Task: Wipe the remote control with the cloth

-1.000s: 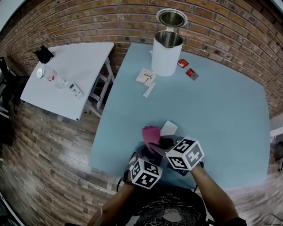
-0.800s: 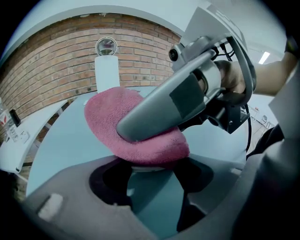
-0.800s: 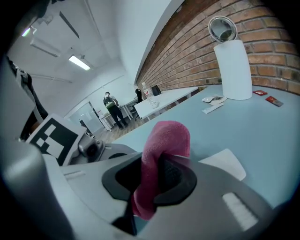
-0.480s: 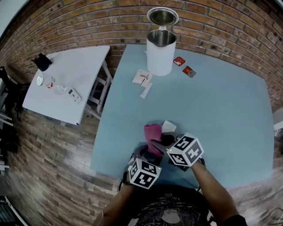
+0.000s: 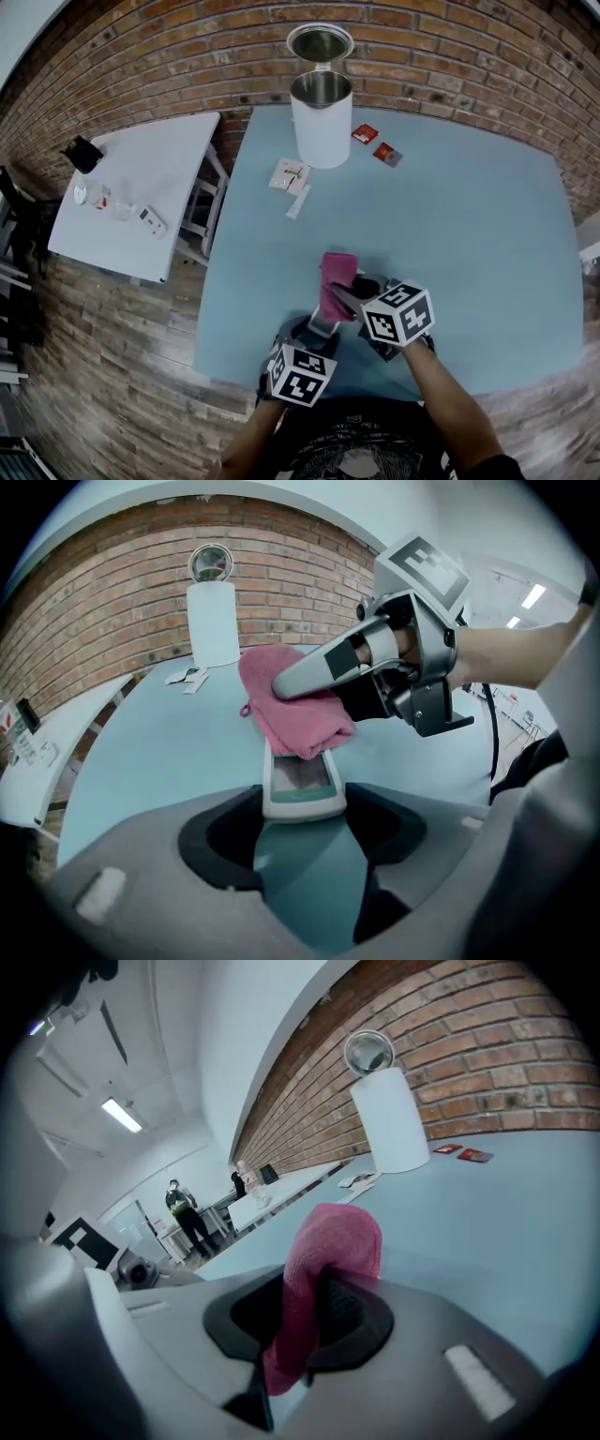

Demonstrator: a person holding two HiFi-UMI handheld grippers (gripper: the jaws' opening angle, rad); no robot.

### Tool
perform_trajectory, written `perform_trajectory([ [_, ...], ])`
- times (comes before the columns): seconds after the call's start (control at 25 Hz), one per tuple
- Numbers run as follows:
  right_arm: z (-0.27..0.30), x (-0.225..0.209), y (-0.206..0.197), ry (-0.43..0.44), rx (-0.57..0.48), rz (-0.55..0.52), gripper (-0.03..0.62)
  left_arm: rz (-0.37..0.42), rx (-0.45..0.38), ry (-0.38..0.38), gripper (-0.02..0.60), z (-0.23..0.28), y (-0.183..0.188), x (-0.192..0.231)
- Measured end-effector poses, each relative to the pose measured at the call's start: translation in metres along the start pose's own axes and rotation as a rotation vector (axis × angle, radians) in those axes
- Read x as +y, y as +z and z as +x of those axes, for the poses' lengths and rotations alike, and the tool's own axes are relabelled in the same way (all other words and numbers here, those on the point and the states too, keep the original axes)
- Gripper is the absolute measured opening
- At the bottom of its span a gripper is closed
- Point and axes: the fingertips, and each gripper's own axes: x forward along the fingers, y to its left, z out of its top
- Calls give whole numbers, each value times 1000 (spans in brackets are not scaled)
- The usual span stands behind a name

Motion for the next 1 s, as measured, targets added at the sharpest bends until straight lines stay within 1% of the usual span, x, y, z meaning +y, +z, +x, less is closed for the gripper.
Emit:
perform_trajectory([
  [0.44,-12,-46,11,-113,-97,155,67,-3,14,-1,284,0,-1,0],
  [0.68,-18,-76,19,-187,-171,290,67,0,21,0,284,0,0,1],
  [0.84,-24,-91,21,-224,-209,334,67,-2,21,-1,284,1,-1,1],
  [1.0,-37,-102,25,-260,-245,346,67,-2,19,1,284,1,-1,1],
])
